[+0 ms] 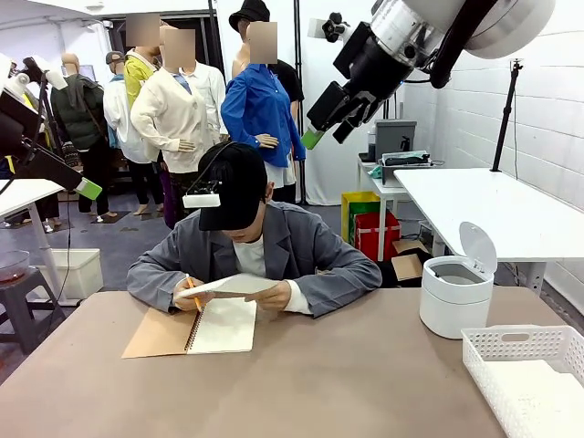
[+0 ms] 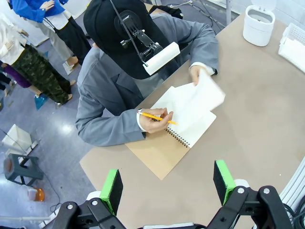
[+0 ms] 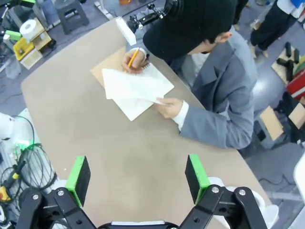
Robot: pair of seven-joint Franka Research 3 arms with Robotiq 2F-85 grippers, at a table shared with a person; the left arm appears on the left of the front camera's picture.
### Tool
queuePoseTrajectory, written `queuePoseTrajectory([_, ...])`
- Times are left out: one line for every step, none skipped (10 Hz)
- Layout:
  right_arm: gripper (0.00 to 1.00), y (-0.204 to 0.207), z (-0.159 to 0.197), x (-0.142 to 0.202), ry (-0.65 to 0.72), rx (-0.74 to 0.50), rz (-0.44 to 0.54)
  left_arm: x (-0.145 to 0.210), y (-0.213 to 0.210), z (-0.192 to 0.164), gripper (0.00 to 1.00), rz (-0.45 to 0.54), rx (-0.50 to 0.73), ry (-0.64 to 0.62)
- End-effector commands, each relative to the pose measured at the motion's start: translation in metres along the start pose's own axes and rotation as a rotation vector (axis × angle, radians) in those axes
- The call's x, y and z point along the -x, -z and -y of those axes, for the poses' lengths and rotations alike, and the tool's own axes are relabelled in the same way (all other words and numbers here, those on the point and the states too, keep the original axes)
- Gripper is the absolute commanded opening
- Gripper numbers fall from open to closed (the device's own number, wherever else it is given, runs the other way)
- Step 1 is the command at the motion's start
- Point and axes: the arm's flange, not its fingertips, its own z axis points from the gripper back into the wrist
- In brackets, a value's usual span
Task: Sort the paper based on its condition.
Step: If a person hands you a paper, place it in the Organizing basket , and if it's crumpled, put it in the Trash can.
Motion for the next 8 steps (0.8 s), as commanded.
queuePoseTrajectory([1.0, -0.0031, -0.0036, 0.0007, -0.008, 0.002, 0.0, 0.0, -0.0004, -0.0005, 1.0, 0.002, -0.002, -0.001])
queuePoseTrajectory([1.0, -0.0031, -0.0036, 0.0007, -0.008, 0.002, 0.0, 0.0, -0.0004, -0.0005, 1.0, 0.002, -0.002, -0.001])
queuePoseTrajectory([1.0, -0.0031, -0.0036, 0.0007, -0.008, 0.002, 0.0, 0.0, -0.0004, -0.0005, 1.0, 0.002, -0.002, -0.001])
queuePoseTrajectory([1.0, -0.0031, -0.0036, 0.0007, -0.008, 0.002, 0.0, 0.0, -0.0004, -0.0005, 1.0, 0.002, -0.002, -0.001])
queuePoseTrajectory([1.0, -0.0031, -0.0036, 0.0007, -0.008, 0.002, 0.0, 0.0, -0.0004, -0.0005, 1.0, 0.002, -0.002, -0.001])
queuePoseTrajectory([1.0, -0.0031, -0.0036, 0.0007, -0.008, 0.002, 0.0, 0.0, -0.0004, -0.0005, 1.0, 0.002, -0.002, -0.001])
queuePoseTrajectory([1.0, -0.0031, -0.0036, 0.0007, -0.008, 0.002, 0.0, 0.0, -0.0004, -0.0005, 1.0, 0.002, -0.002, -0.001])
queuePoseTrajectory([1.0, -0.0031, -0.0036, 0.0007, -0.008, 0.002, 0.0, 0.0, -0.0004, -0.0005, 1.0, 0.002, -0.002, -0.001])
